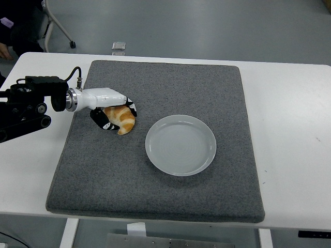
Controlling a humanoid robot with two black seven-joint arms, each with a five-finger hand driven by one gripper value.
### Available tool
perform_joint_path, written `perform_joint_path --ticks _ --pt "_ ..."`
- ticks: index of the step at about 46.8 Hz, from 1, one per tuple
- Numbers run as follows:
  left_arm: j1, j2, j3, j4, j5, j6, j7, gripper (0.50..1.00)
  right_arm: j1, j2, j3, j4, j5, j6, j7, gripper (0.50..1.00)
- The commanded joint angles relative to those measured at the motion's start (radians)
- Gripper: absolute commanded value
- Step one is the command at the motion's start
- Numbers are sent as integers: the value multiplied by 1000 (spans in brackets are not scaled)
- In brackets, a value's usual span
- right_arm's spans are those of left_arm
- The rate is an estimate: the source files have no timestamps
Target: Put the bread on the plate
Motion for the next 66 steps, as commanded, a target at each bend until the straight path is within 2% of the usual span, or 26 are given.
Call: perform_joint_path --ticks 1,4,7,8,22,30,42,48,61,66 --pt "2 -1 0 0 2 1 0 660 0 0 0 0 0 0 0 930" --pt "2 -1 0 0 2 4 0 613 0 0 -1 0 0 0 0 930" --pt "2 -1 2 0 6 10 0 512 0 0 0 0 -1 0 0 930" --pt "2 -1 0 2 11 10 0 500 0 0 0 0 -1 0 0 932" --pt "2 -11 -1 22 44 16 0 500 0 0 -1 0 -1 0 0 930" --pt "-4 -11 -3 22 40 62 0 500 0 0 0 0 -1 0 0 932" --pt "-24 -5 -29 3 6 62 0 500 0 0 0 0 0 0 0 930" --pt "-47 5 -69 -18 -44 53 1 500 0 0 0 0 -1 0 0 932" --pt "-143 55 -72 -41 -87 41 0 500 0 0 0 0 -1 0 0 930" --pt "-182 71 -73 -47 -115 18 0 500 0 0 -1 0 0 0 0 930"
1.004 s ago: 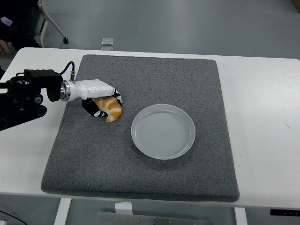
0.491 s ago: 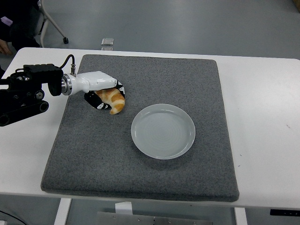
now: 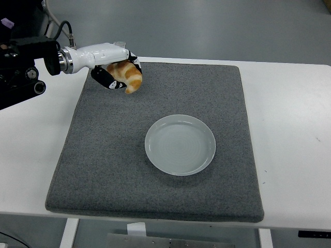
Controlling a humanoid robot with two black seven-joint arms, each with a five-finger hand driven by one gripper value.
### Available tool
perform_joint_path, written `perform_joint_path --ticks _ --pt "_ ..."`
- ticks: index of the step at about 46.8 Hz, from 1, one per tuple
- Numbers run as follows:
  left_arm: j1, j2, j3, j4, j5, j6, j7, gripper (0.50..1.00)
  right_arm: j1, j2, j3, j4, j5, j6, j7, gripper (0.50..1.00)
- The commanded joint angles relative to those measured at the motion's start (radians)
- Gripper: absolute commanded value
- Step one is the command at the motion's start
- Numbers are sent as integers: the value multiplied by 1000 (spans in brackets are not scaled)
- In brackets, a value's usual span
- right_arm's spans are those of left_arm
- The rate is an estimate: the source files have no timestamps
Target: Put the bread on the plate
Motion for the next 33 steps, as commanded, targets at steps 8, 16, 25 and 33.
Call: perform_joint_path --ticks 8,16,25,33 --pt "-78 21 -55 -5 -25 -60 0 500 0 0 1 0 1 0 0 930" --pt "-138 23 -79 -6 -26 -95 2 500 0 0 -1 0 -1 0 0 930" --pt "-190 23 -81 -6 -26 -121 0 500 0 0 1 0 -1 0 0 930" --pt "-199 20 -81 -9 -25 -138 0 500 0 0 1 0 1 0 0 930"
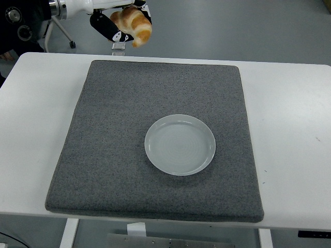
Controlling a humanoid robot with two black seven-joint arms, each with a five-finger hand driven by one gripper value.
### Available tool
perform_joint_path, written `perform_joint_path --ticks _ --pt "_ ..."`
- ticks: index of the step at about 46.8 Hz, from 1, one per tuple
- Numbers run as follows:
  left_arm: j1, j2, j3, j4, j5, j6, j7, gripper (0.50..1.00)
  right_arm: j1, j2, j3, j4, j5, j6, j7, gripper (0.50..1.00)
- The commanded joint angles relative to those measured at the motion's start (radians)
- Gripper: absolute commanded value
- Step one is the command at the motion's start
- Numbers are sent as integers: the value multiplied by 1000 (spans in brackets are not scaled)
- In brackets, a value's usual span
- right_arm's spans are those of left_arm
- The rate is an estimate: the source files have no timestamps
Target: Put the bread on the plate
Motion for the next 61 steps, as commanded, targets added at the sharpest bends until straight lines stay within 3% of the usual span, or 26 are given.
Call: perform_joint_path --ticks 1,21,42,61 --pt "-1 -5 0 -4 2 -1 0 500 0 0 1 0 1 0 0 930" --pt "-22 -62 0 -96 2 7 -31 500 0 0 -1 0 1 0 0 932" --pt "4 -143 11 -210 5 0 -31 500 0 0 1 0 -1 0 0 930" --pt "105 -211 22 -205 65 -1 -31 500 0 0 -1 0 -1 0 0 930"
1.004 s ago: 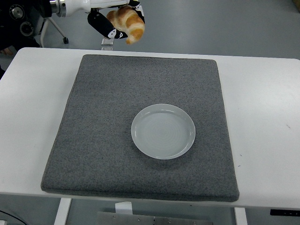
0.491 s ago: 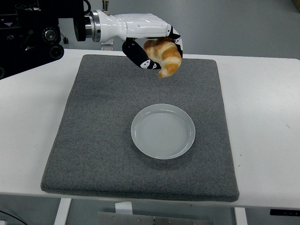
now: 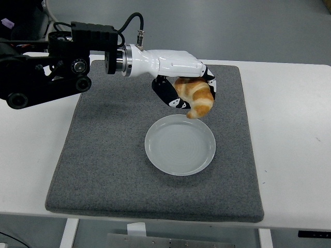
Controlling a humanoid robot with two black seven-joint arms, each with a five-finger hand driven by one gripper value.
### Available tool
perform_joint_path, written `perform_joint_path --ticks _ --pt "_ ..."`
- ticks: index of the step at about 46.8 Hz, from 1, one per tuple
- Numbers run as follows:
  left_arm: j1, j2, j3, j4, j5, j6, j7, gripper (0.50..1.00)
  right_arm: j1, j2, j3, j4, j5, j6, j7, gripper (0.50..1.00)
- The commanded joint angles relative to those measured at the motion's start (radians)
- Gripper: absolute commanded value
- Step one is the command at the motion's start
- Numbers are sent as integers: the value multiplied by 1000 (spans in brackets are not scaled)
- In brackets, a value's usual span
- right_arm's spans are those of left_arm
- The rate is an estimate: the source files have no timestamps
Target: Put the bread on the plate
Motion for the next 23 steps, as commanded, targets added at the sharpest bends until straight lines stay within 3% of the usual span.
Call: perform_joint_path --ticks 1,23 --pt "29 -15 2 4 21 0 0 500 0 0 0 0 1 0 0 930" --pt "152 -58 7 62 133 12 0 500 0 0 0 0 1 0 0 930"
